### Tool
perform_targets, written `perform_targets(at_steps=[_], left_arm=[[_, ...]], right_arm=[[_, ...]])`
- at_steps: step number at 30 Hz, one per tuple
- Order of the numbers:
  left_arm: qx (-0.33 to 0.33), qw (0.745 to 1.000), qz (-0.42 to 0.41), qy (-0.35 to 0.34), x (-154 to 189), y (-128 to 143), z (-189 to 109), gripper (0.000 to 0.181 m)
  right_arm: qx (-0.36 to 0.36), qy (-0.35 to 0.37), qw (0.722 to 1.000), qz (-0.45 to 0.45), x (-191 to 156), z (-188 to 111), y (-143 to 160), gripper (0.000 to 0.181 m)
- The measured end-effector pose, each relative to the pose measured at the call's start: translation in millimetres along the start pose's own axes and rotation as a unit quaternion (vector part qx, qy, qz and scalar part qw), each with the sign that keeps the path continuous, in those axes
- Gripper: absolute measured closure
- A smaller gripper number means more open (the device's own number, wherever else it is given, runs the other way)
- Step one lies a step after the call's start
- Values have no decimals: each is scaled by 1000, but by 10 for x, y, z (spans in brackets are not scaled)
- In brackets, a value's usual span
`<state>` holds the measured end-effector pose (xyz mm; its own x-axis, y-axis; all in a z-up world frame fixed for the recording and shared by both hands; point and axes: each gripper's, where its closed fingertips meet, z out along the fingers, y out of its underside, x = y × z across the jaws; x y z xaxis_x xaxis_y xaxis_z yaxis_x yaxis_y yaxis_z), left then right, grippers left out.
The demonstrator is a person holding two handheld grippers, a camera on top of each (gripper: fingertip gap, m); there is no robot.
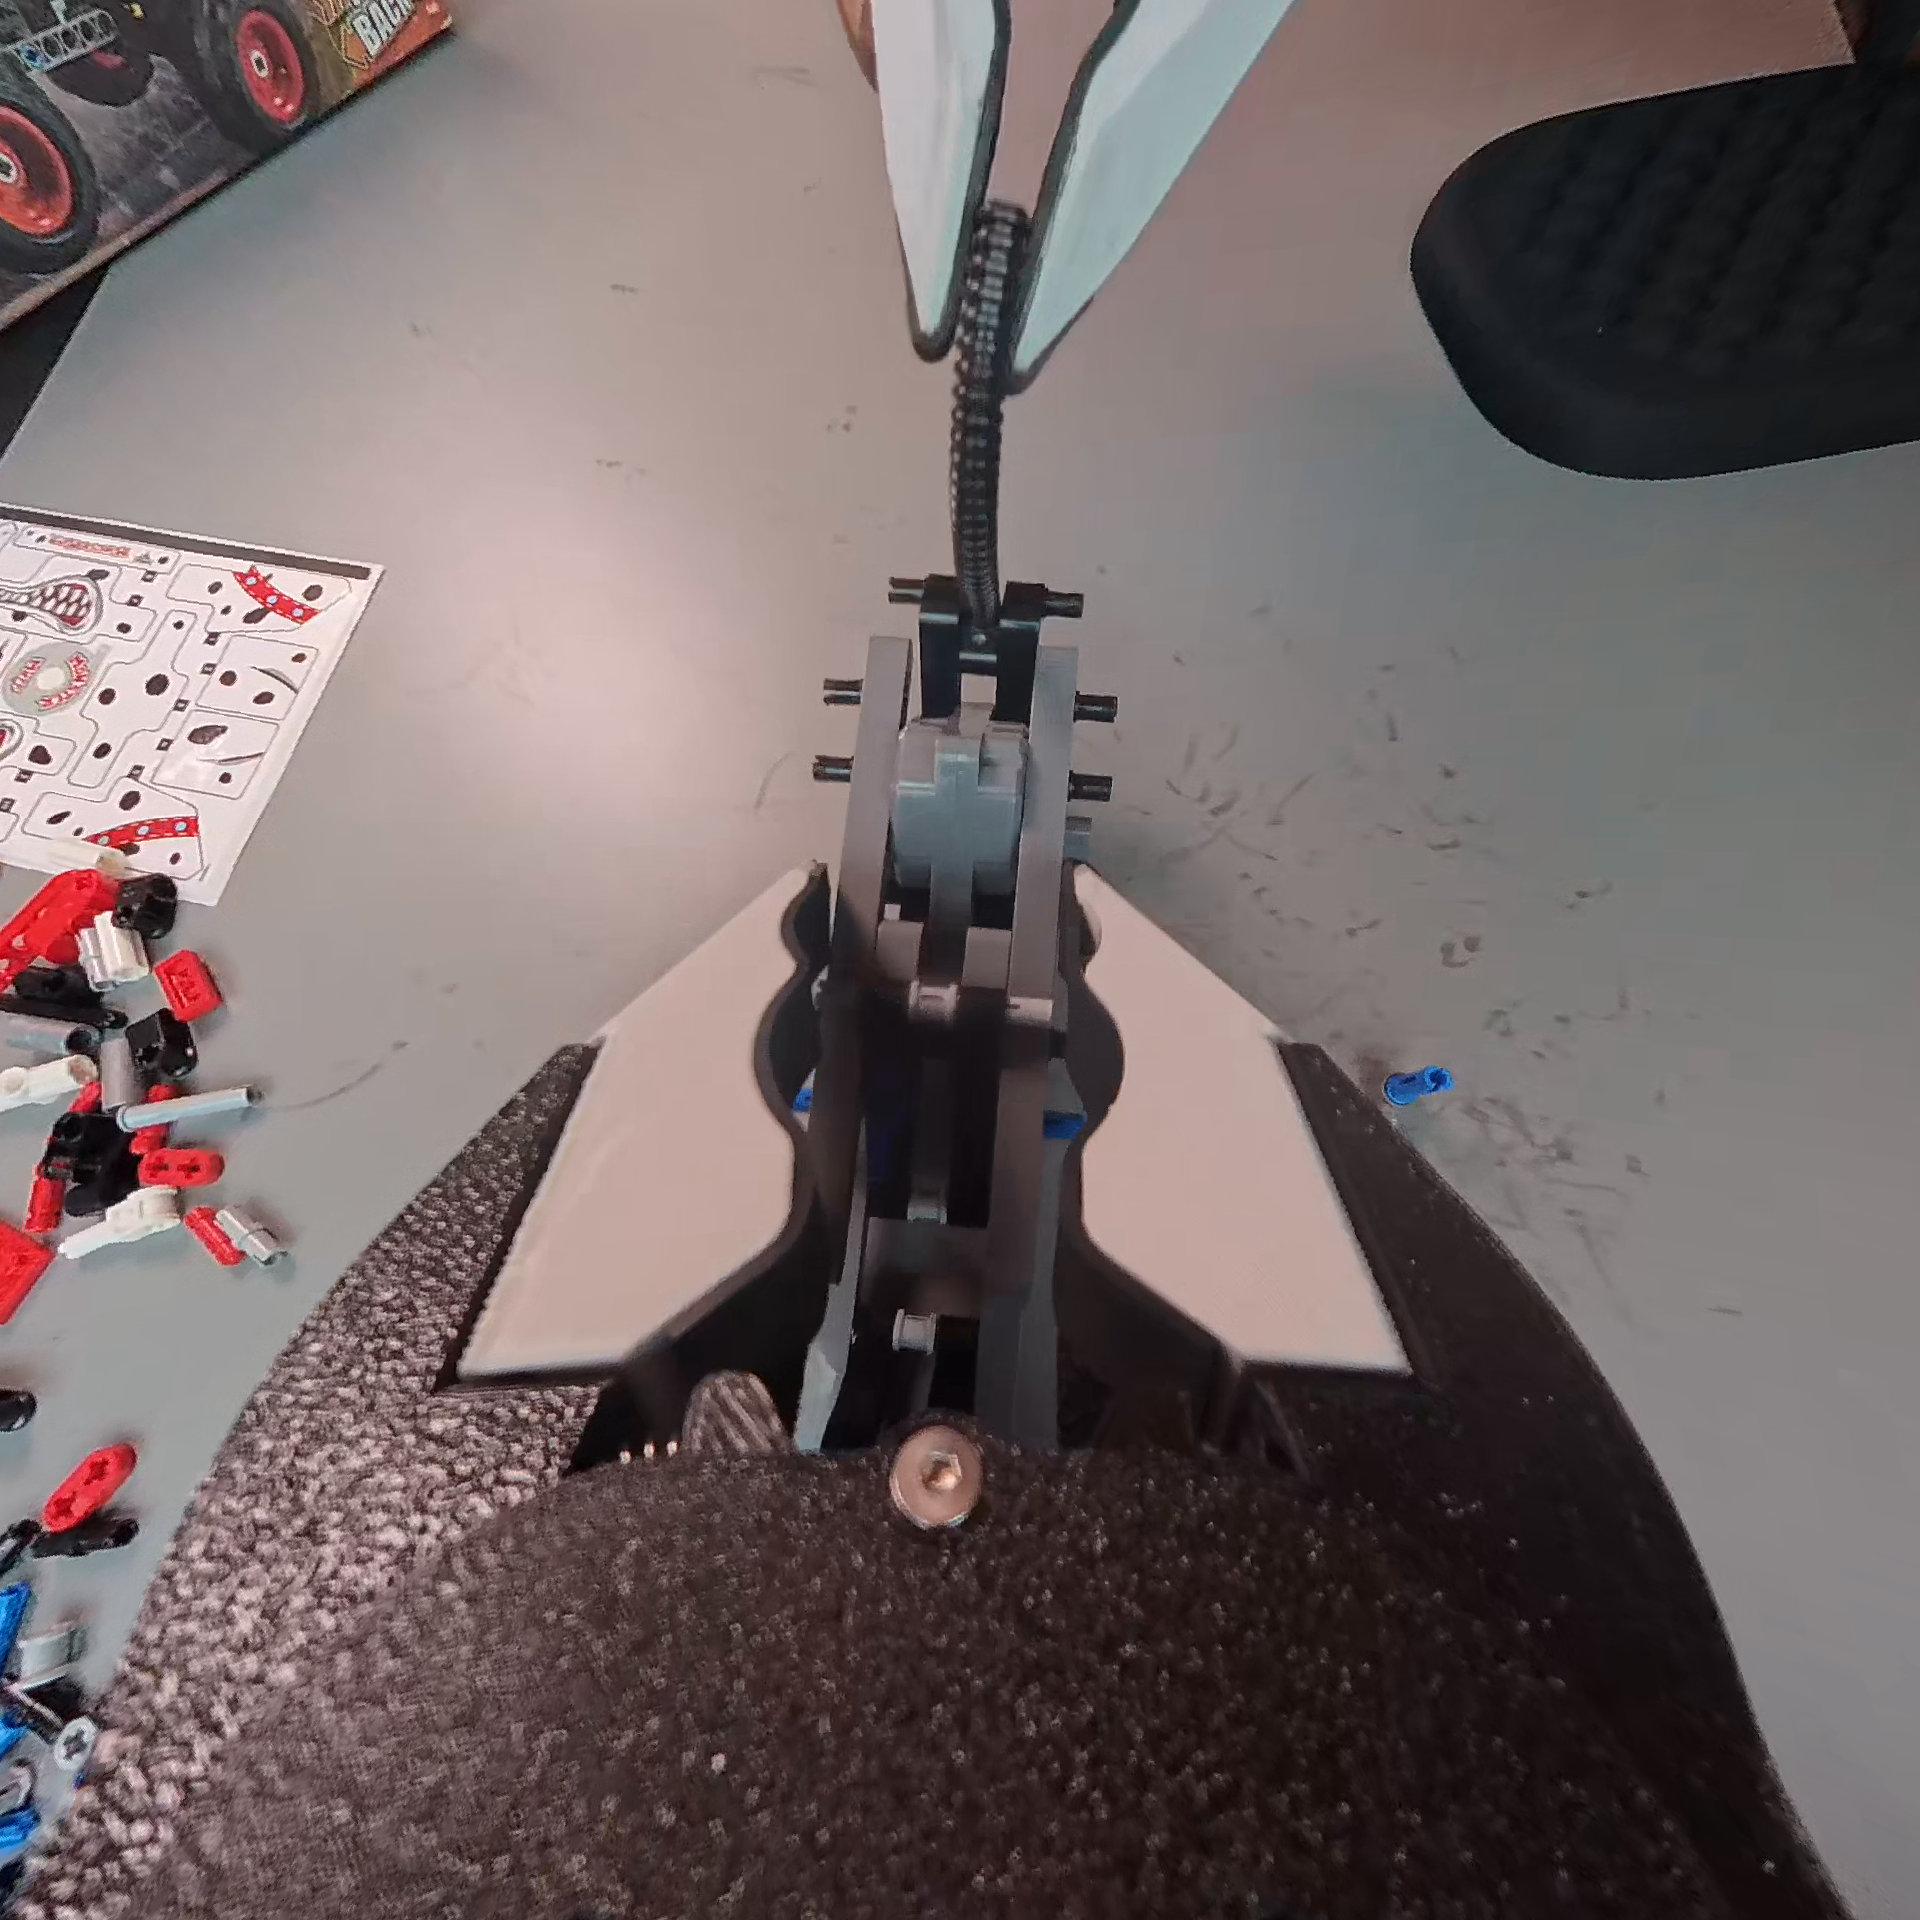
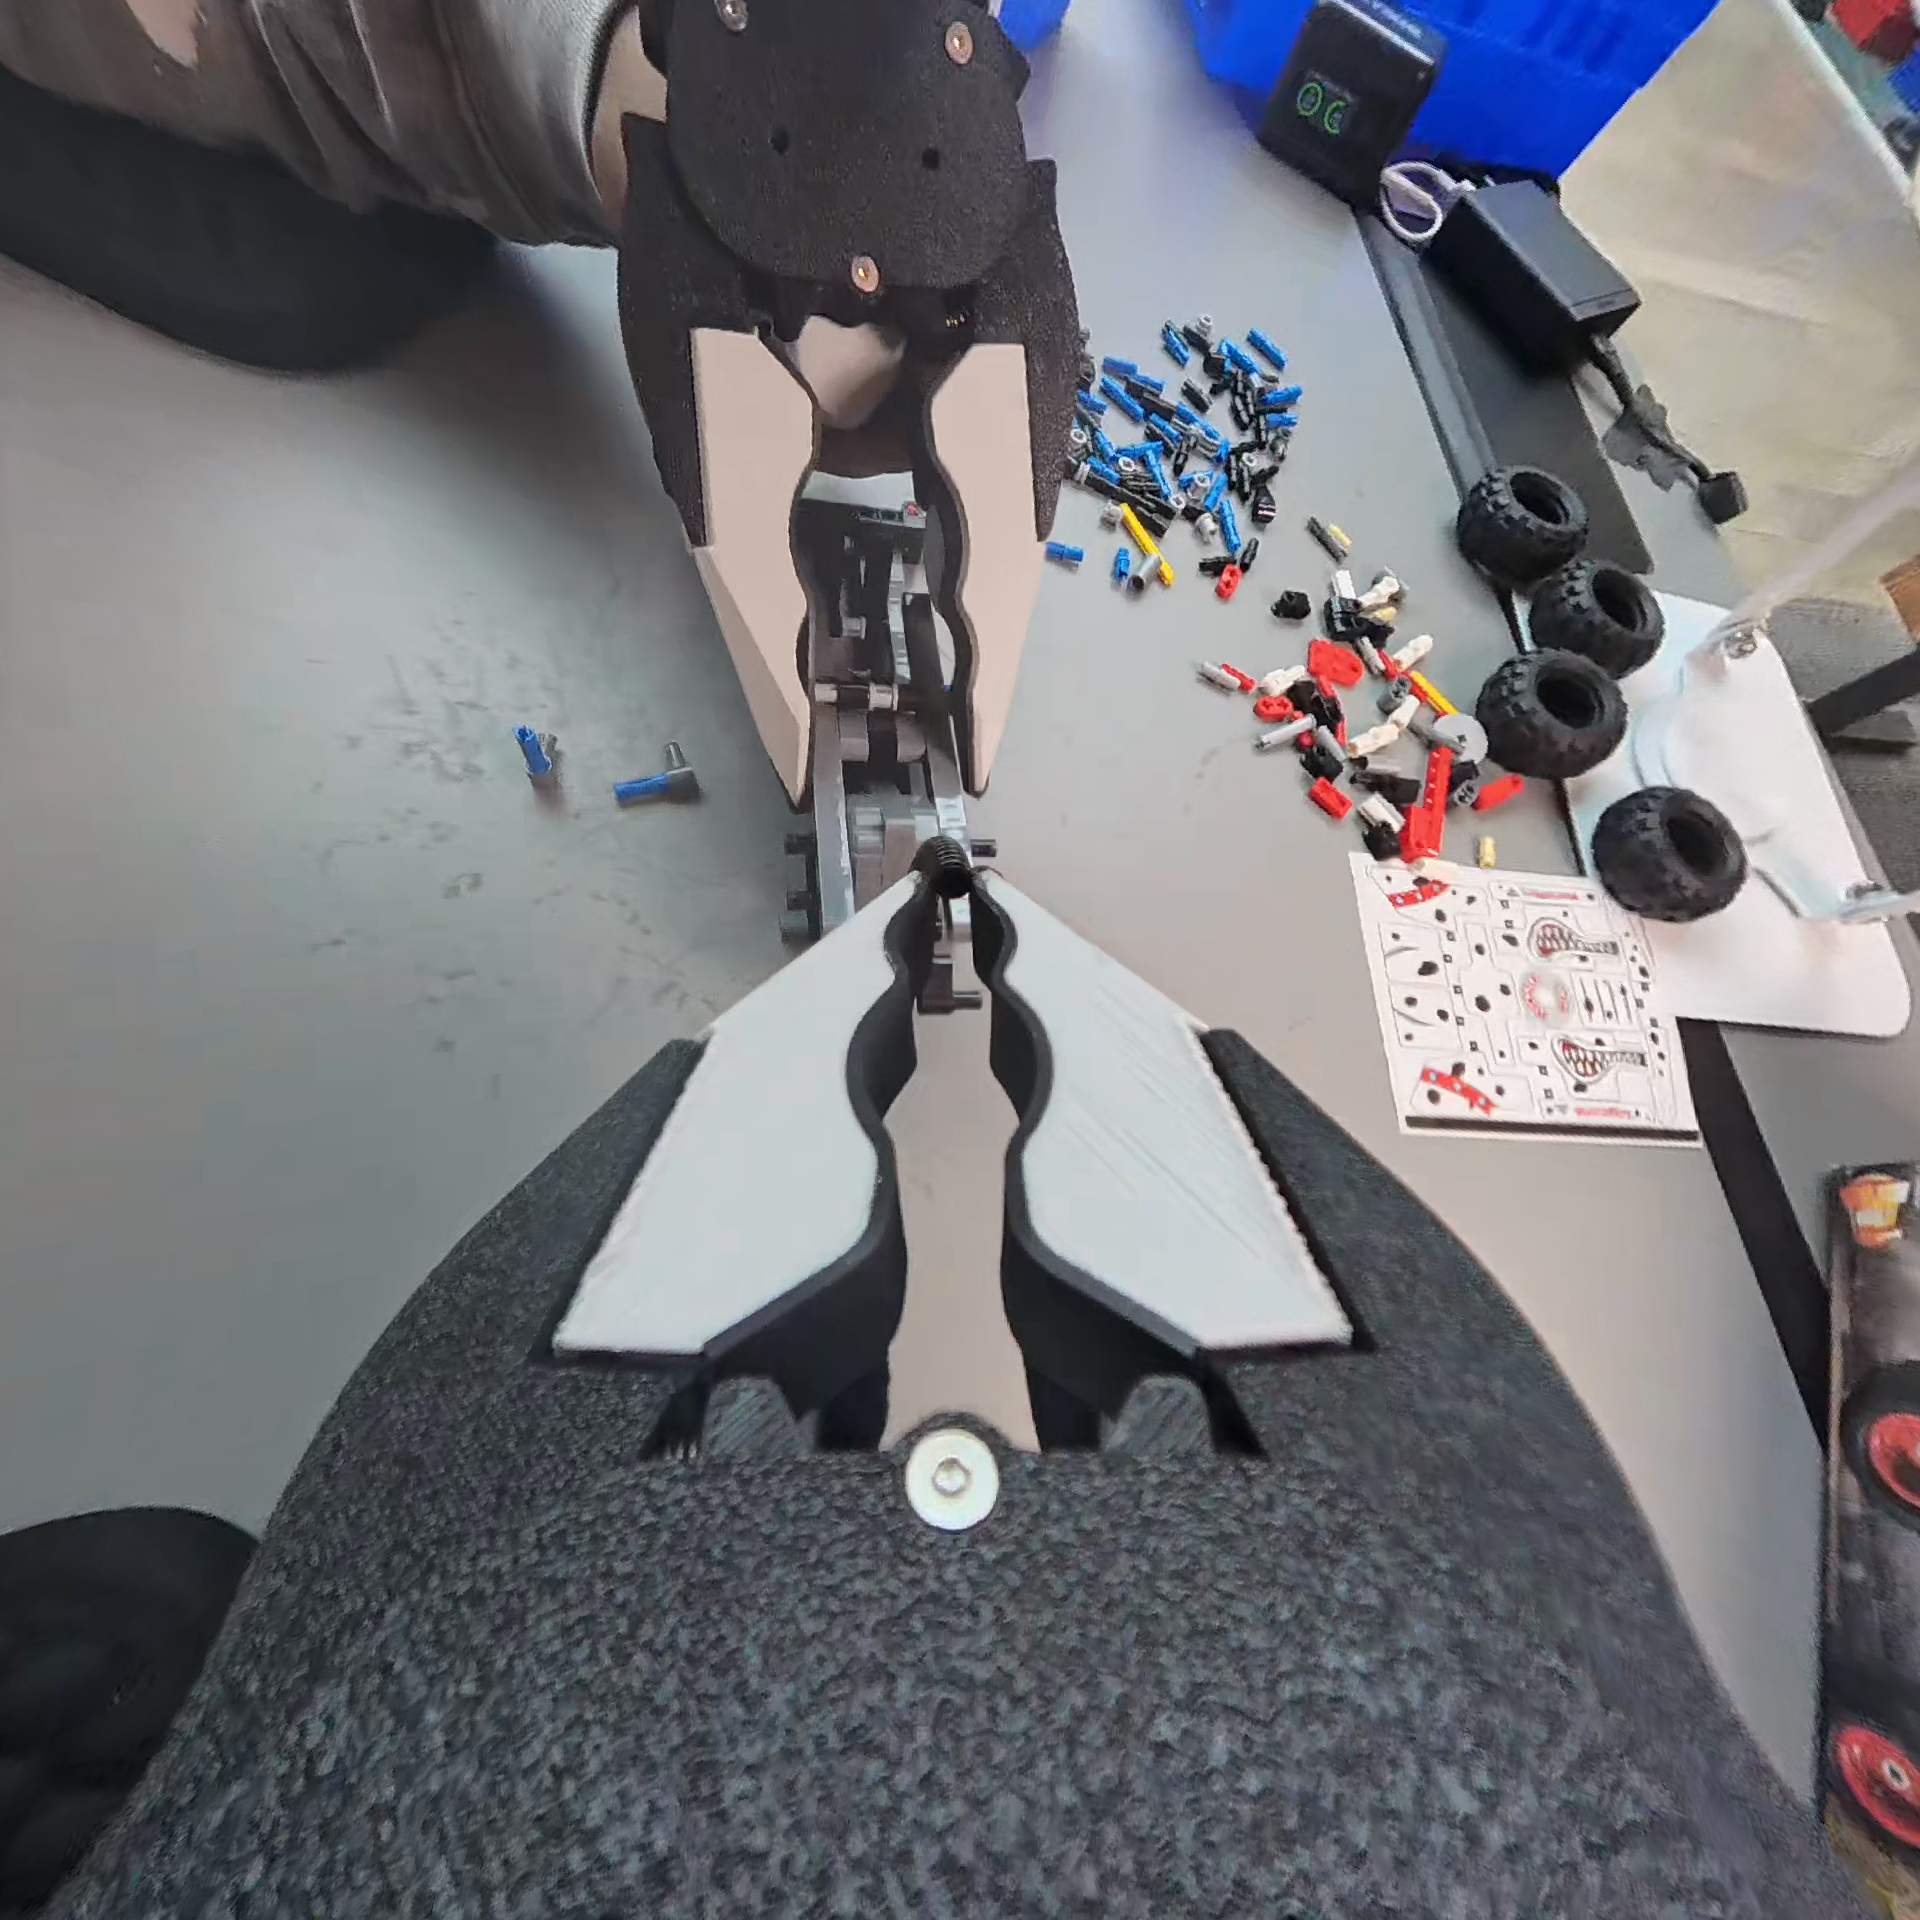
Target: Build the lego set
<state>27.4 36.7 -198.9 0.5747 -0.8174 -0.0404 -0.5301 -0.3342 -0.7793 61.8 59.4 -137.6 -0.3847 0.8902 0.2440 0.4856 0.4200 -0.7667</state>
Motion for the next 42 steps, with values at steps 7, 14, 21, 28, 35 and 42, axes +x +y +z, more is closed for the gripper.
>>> perform_targets(at_steps=[7, 14, 21, 28, 35, 42], left_arm=[[38, 999, -6, 15, 49, -185, -49, 138], [44, 999, -3, 13, 24, -253, 17, 171], [50, 999, -2, 10, 18, -234, -8, 171], [51, 999, -7, 8, -1, -223, -9, 166], [46, 999, -4, 8, 14, -217, -23, 154], [53, 998, -15, 13, 1, -242, -220, 136]], right_arm=[[9, -21, 1000, -10, -40, 240, -164, 181], [1, -34, 999, -1, -90, 405, -78, 181], [53, -1, 998, 39, -185, 214, -161, 179], [-3, -30, 999, 24, -774, 266, 127, 168], [-7, 1, 999, 53, -683, 141, 254, 167], [-14, -10, 998, 55, -828, 225, 232, 167]])
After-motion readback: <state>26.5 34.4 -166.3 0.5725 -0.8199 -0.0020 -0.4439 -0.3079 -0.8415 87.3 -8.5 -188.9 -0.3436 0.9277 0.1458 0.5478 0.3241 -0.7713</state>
